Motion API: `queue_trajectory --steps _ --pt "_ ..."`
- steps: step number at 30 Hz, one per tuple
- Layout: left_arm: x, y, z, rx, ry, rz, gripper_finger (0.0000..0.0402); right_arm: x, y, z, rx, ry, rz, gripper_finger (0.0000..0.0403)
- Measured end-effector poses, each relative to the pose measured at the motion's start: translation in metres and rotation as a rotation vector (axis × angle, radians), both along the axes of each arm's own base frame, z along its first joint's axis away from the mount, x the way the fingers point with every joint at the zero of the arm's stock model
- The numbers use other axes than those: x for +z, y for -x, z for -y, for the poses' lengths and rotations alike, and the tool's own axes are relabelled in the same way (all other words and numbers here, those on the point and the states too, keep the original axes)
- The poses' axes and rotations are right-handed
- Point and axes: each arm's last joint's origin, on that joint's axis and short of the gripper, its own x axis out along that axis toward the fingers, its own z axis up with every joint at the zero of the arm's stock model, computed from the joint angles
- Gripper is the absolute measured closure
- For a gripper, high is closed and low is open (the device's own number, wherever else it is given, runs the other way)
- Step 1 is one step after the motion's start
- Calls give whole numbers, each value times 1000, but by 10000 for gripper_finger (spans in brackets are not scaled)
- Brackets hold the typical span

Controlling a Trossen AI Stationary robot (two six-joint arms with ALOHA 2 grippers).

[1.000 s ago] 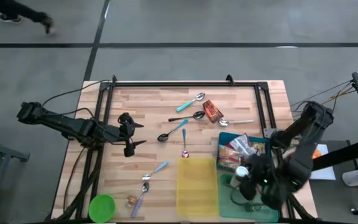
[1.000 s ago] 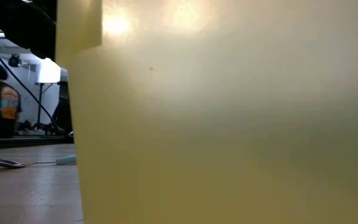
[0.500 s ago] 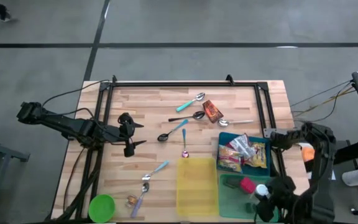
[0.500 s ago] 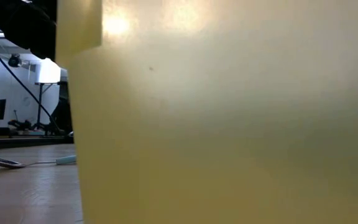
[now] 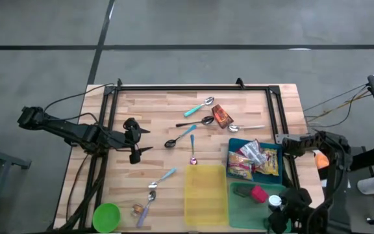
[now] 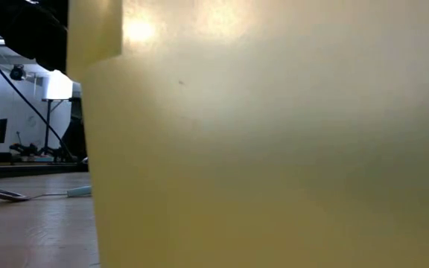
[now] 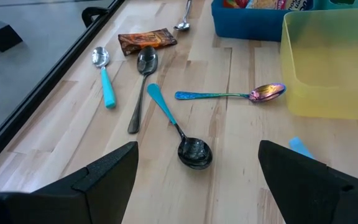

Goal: Pick & Place Food Item
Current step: Put the white seasoning bottle into the green bin

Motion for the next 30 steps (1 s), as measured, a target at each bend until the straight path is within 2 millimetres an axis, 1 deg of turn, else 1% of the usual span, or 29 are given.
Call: queue_trajectory --steps 17,25,30 --pt "0 0 0 0 0 -1 66 -1 -2 3 39 36 58 212" --pt "0 0 0 0 0 0 66 -10 -1 7 55 89 61 212" --pt "0 0 0 0 0 0 66 -21 0 12 57 138 47 212"
